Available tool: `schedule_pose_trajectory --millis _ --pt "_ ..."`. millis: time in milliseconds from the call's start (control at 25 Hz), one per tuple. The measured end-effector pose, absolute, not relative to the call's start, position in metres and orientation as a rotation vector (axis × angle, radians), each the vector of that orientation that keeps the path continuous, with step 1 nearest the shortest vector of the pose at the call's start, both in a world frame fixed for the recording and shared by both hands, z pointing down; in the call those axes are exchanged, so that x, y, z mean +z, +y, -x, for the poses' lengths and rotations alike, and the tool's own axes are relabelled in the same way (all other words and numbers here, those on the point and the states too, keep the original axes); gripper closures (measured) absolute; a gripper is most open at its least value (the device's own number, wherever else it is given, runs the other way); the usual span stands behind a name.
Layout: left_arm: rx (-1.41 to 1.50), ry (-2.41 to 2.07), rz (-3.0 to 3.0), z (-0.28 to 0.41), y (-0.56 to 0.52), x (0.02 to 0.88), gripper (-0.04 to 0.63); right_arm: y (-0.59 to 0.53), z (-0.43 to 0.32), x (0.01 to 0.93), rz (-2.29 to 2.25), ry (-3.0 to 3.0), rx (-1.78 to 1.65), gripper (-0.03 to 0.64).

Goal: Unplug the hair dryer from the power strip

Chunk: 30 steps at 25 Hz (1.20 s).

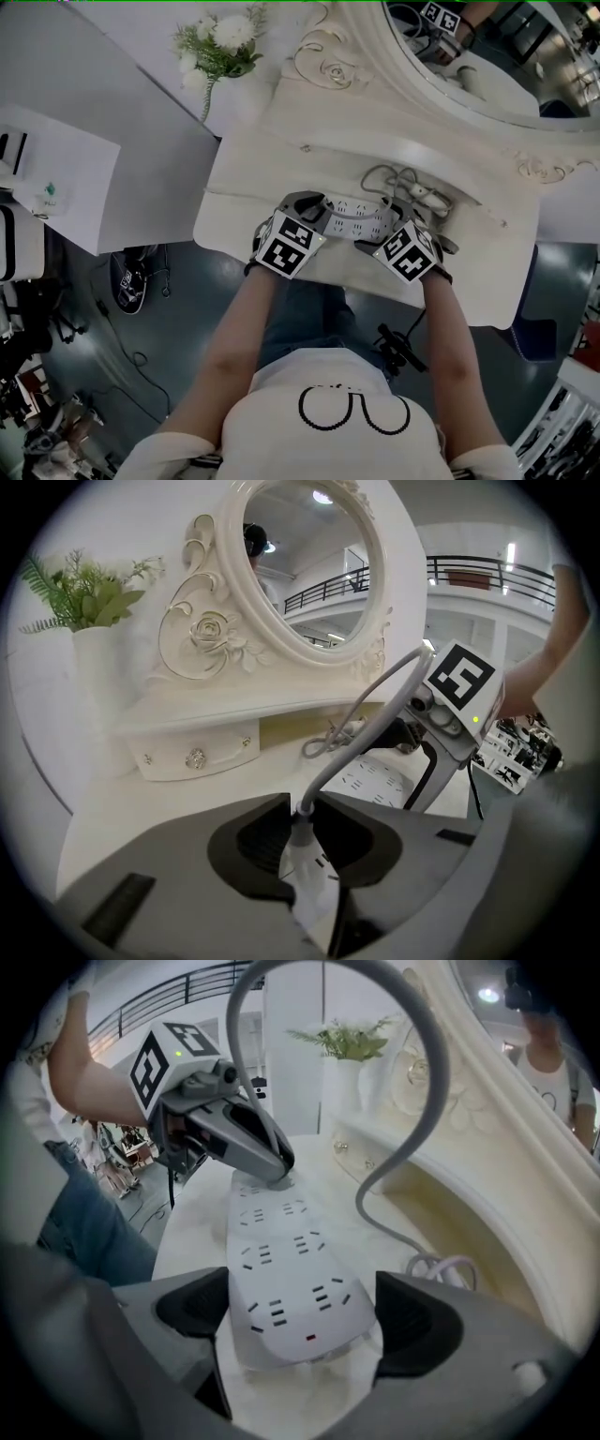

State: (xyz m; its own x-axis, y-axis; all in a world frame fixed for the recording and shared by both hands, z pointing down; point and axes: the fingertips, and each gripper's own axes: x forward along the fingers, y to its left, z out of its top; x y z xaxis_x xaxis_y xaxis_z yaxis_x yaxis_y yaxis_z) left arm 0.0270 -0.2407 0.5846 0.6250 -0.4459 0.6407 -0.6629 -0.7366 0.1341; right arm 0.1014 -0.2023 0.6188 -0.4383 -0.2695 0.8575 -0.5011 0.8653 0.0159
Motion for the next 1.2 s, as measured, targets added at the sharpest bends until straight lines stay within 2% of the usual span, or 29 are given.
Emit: schedule_pose_trajectory --millis 200,520,800,1120,1200 --pt "0.791 -0.849 -2.359 -0.029 -0.242 0.578 0.52 -0.201 -0.1 0.62 -0.522 -2.001 0.314 0.14" --pt "0.962 -0.966 -2.502 -0.029 -0.238 0.574 0.543 -0.201 -0.1 0.619 -0.527 -1.969 0.352 0.14" --pt "0.641 -0.87 -2.147 -0.026 -0.249 0.568 0.534 -0.2 -0.1 0.618 -0.535 -2.009 0.31 0.144" --pt "1.065 -0.938 -2.535 -0.031 -0.236 0.566 0.555 -0.2 -0.1 0.619 -0.509 -1.96 0.379 0.137" --pt "1.038 -0.885 -2.55 -0.028 -0.231 0.567 0.555 -0.199 -0.1 0.619 -0.494 -1.974 0.37 0.132"
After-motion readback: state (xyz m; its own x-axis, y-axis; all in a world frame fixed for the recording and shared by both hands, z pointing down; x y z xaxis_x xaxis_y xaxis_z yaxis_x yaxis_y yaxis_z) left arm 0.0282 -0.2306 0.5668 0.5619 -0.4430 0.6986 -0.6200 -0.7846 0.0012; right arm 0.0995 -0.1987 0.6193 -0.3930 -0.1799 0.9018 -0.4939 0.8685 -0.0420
